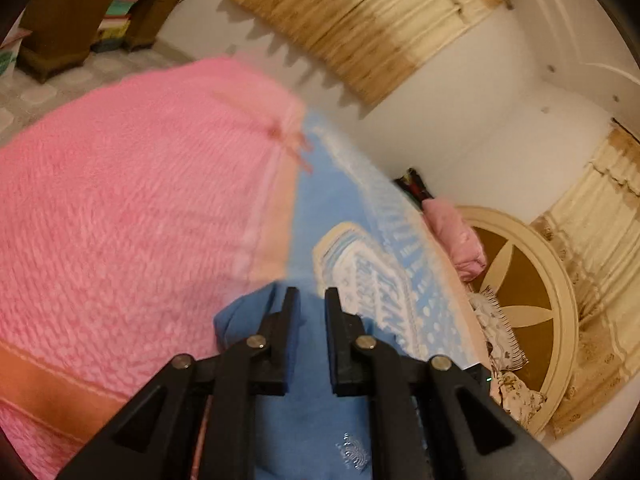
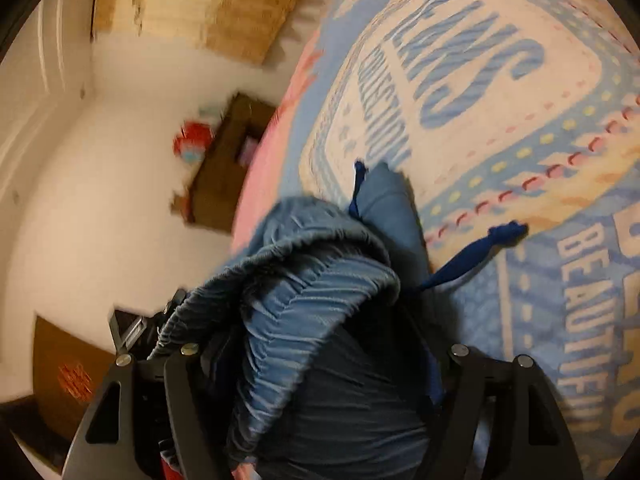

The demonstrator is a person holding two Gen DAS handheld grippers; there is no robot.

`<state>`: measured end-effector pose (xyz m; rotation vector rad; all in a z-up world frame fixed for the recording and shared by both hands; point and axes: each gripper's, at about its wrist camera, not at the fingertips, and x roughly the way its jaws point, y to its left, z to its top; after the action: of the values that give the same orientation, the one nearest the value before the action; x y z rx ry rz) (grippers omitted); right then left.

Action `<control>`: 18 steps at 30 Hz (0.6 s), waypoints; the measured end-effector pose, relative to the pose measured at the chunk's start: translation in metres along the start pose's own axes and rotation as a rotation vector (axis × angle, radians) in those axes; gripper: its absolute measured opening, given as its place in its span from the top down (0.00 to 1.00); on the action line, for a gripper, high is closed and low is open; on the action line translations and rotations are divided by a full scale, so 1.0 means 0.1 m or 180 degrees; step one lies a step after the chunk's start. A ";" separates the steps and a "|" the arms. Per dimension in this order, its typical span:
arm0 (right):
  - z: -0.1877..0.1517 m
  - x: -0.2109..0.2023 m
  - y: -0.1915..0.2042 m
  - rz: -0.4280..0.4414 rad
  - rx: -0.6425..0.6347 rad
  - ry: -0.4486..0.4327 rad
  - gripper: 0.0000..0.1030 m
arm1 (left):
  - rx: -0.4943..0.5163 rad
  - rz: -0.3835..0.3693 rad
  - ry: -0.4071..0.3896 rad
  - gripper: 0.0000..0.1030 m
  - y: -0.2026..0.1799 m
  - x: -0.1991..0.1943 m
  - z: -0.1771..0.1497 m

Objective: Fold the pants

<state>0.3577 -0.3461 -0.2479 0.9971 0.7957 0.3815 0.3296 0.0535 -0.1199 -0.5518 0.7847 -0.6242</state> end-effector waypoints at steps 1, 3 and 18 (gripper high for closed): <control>-0.04 0.05 0.05 -0.0055 -0.0123 0.0050 0.29 | 0.0076 0.0056 0.0013 0.88 -0.03 0.01 -0.01; -0.16 0.22 0.25 -0.0176 -0.0534 0.0283 0.28 | 0.0312 0.0056 0.0267 0.88 -0.12 0.18 -0.09; -0.28 0.26 0.44 -0.0279 -0.0572 0.0381 0.76 | 0.0383 0.0333 0.0797 0.88 -0.19 0.54 -0.30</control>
<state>0.3569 -0.2908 -0.2294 0.7745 0.8938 0.4321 0.3302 -0.0035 -0.1500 -0.3233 0.9978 -0.6462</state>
